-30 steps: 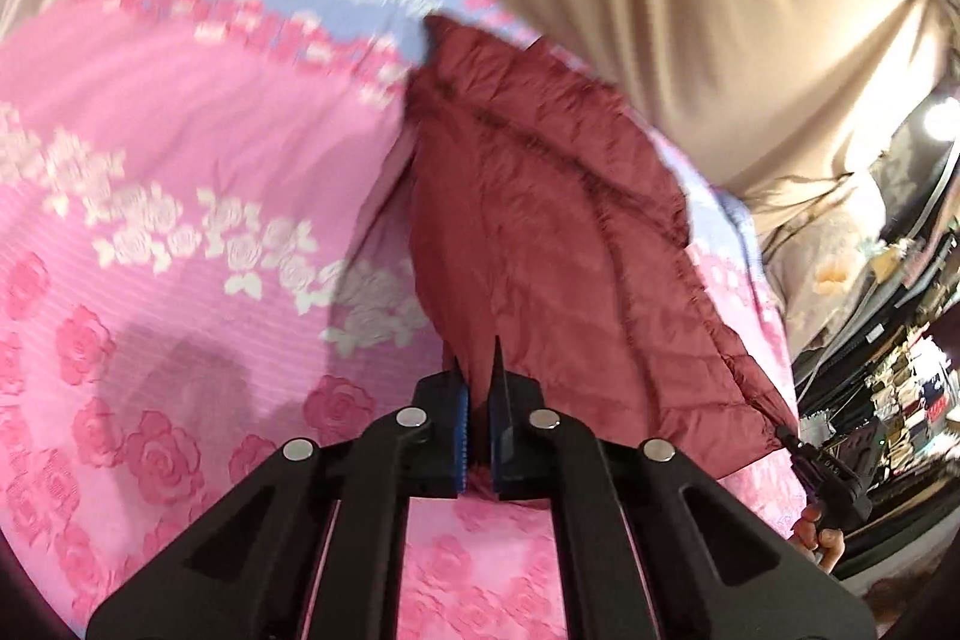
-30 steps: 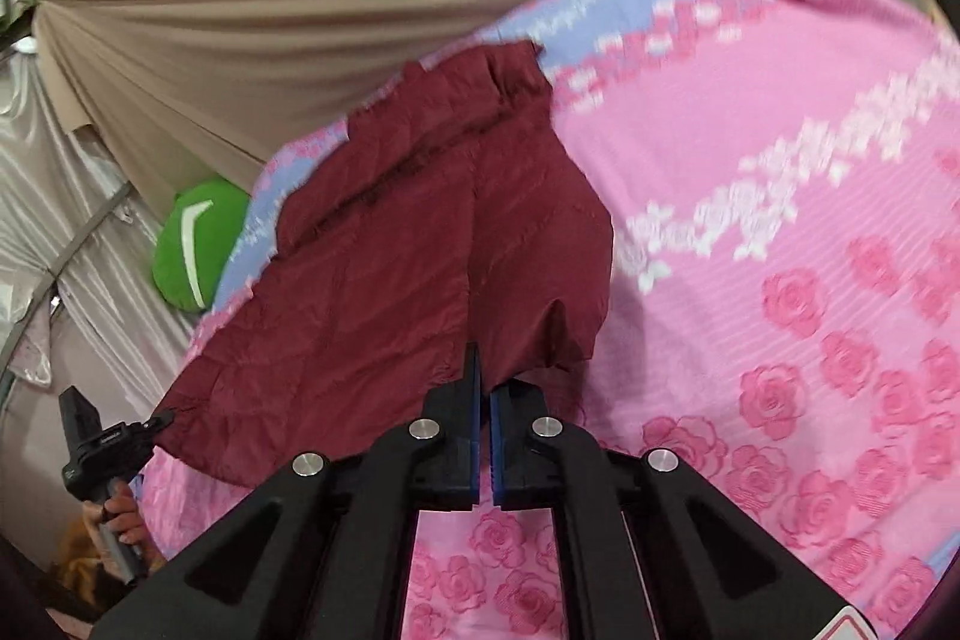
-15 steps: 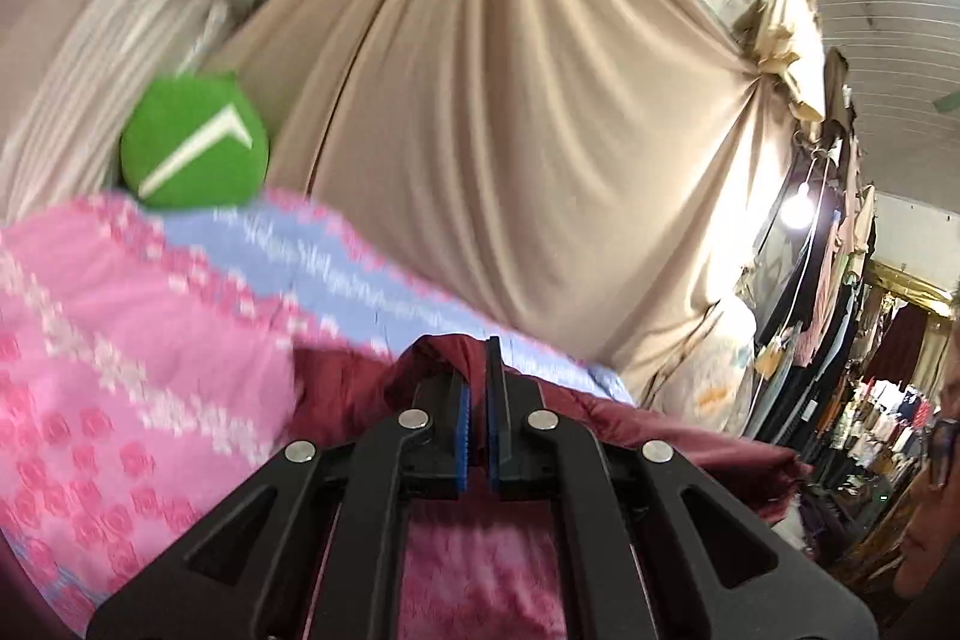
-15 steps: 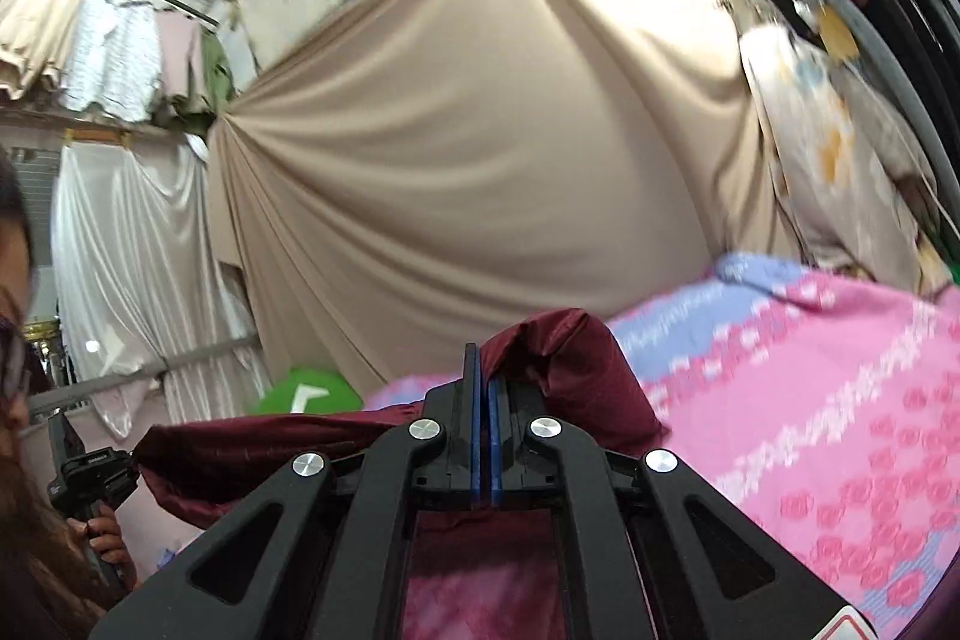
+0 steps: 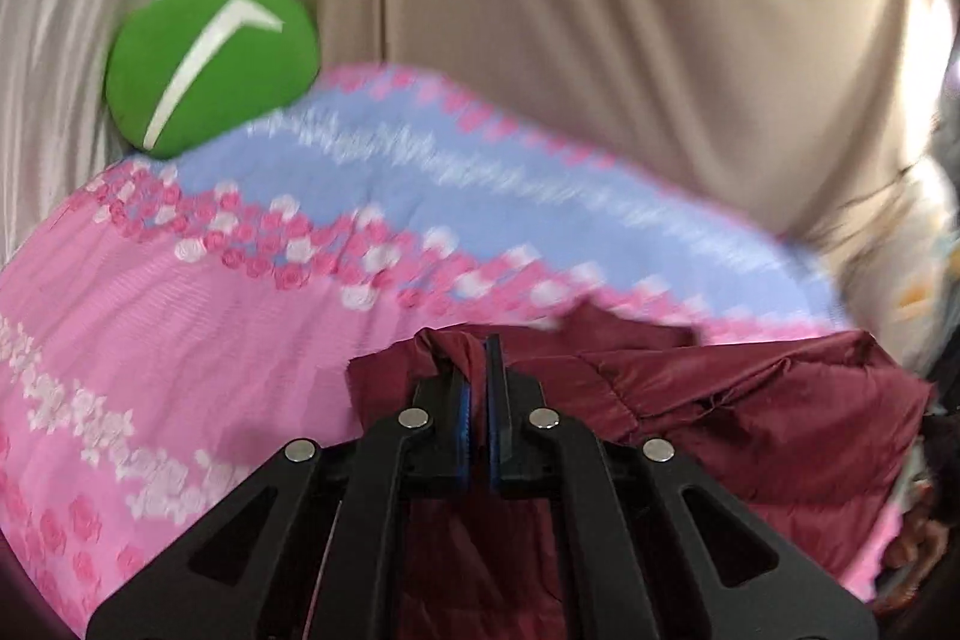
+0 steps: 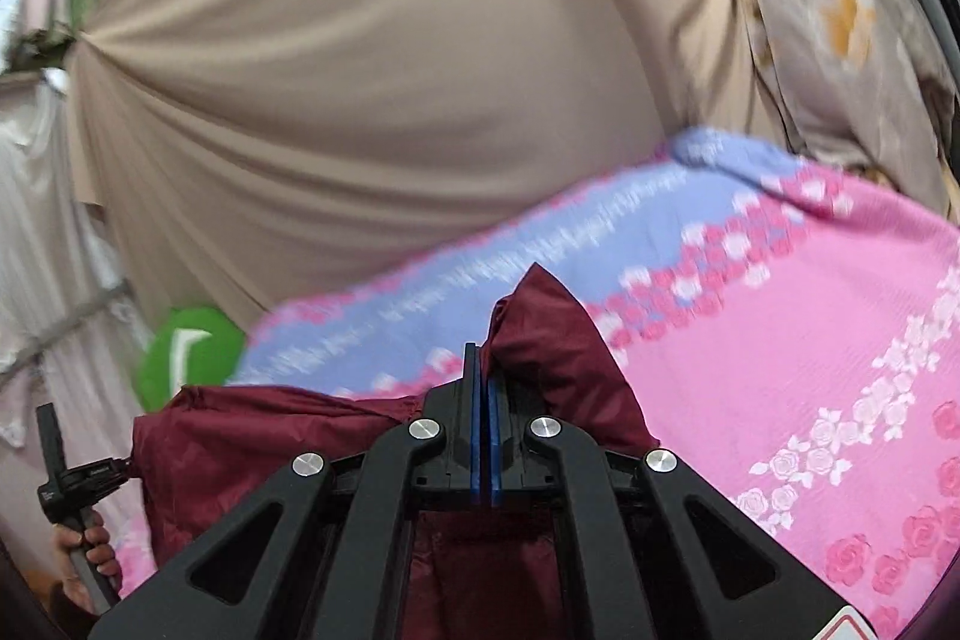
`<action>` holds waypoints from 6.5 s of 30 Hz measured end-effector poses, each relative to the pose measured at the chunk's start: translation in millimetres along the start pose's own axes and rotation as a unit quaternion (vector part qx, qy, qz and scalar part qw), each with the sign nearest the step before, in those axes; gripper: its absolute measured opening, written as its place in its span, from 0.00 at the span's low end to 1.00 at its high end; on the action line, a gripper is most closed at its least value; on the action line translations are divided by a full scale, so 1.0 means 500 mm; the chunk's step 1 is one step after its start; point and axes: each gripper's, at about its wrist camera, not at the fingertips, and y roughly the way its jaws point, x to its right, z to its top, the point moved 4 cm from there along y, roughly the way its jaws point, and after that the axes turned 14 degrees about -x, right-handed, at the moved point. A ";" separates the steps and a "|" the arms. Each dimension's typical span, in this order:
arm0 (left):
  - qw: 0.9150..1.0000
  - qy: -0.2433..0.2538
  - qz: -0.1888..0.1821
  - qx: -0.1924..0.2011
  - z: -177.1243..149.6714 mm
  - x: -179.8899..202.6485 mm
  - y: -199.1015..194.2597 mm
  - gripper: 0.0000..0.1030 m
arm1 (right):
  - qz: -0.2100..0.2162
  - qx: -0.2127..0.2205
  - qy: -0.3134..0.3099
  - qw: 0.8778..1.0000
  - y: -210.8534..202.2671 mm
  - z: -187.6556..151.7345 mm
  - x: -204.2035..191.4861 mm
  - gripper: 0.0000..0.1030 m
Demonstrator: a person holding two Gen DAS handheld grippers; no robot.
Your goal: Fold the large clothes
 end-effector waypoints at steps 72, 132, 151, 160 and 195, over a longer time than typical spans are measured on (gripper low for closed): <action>0.993 -0.031 0.051 -0.103 0.052 -0.059 0.274 0.77 | -0.109 -0.195 0.042 0.974 0.288 0.019 0.146 0.57; 0.989 0.086 0.078 -0.094 -0.110 0.126 0.220 0.60 | -0.111 -0.234 -0.132 0.957 0.267 -0.187 -0.142 0.11; 0.982 0.103 0.125 -0.097 -0.063 0.151 0.339 0.70 | -0.084 -0.303 -0.167 0.934 0.537 -0.138 -0.278 0.12; 0.982 0.104 0.128 -0.096 -0.063 0.147 0.350 0.75 | -0.081 -0.290 -0.159 0.940 0.535 -0.120 -0.294 0.15; 0.995 0.052 0.046 -0.071 -0.026 0.060 0.231 0.90 | -0.078 -0.229 -0.144 0.960 0.472 -0.077 -0.298 0.20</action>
